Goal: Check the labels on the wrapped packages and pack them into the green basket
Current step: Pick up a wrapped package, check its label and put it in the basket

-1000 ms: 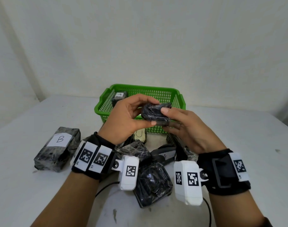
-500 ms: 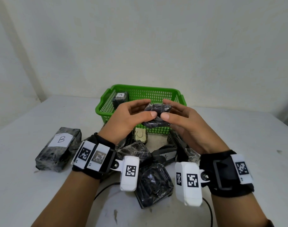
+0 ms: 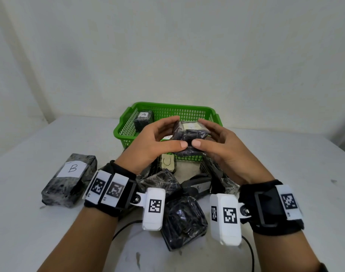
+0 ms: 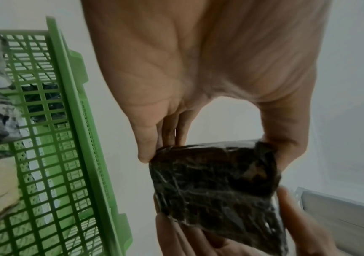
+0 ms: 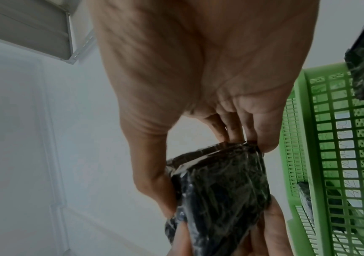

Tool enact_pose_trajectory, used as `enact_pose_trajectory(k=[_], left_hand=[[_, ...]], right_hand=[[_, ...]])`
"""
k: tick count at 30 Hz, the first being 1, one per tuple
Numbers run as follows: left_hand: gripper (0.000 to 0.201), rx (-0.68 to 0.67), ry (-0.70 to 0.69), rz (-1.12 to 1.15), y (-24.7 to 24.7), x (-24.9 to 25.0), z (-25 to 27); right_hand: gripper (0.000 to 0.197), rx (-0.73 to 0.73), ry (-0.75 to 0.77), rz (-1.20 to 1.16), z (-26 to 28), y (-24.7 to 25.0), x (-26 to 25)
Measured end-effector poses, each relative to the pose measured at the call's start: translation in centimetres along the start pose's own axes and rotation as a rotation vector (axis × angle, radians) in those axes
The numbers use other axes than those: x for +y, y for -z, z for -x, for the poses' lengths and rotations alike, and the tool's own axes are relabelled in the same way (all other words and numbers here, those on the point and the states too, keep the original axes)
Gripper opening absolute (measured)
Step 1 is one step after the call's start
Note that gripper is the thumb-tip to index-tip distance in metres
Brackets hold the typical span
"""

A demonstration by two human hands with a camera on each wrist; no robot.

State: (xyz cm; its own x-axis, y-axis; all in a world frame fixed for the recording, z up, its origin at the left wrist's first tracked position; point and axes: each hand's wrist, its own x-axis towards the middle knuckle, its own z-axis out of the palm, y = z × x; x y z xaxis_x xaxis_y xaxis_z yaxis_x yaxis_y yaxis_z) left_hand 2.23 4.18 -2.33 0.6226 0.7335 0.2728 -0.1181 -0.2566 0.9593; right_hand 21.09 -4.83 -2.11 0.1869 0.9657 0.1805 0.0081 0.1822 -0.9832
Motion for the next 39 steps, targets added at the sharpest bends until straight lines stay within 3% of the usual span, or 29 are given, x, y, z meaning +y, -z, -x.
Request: enact_pose_trajectory(k=[4,11,16,20,22,27,31,35,39], left_hand=[[0.091,-0.017,-0.016,-0.056,0.1,0.0,0.1],[0.091,-0.055,-0.004,-0.024,0.4,0.2,0.3],[0.092,0.08,-0.044,-0.027,-0.3,0.1,0.0],[0.108,0.124,-0.031,-0.037,-0.5,-0.2,-0.3],[0.112,0.129,-0.033,-0.075,-0.8,-0.2,-0.3],[0.092,0.148,-0.023,-0.046,-1.0,0.6,-0.2],[0.072,0.19,0.092,0.002,-0.9,0.4,-0.8],[0.043,0.282,0.136,0.011,-0.8,0.0,-1.4],[0.034,0.357,0.166,0.047,-0.4,0.8,-2.0]], right_hand=[[0.103,-0.001,0.03,0.055,0.1,0.2,0.0],[0.102,-0.02,0.019,0.034,0.1,0.2,0.1],[0.11,-0.011,-0.029,-0.066,0.0,0.0,0.0],[0.061,-0.063,-0.157,-0.082,0.4,-0.9,-1.0],[0.05,-0.026,-0.189,-0.101,0.2,-1.2,-1.2],[0.03,0.062,-0.21,-0.164,-0.2,-1.0,-1.5],[0.021,0.052,-0.216,-0.101,-0.4,-0.6,-1.2],[0.009,0.073,-0.243,-0.055,-0.7,-0.2,-1.3],[0.025,0.115,-0.269,-0.088,-1.2,-0.2,-1.5]])
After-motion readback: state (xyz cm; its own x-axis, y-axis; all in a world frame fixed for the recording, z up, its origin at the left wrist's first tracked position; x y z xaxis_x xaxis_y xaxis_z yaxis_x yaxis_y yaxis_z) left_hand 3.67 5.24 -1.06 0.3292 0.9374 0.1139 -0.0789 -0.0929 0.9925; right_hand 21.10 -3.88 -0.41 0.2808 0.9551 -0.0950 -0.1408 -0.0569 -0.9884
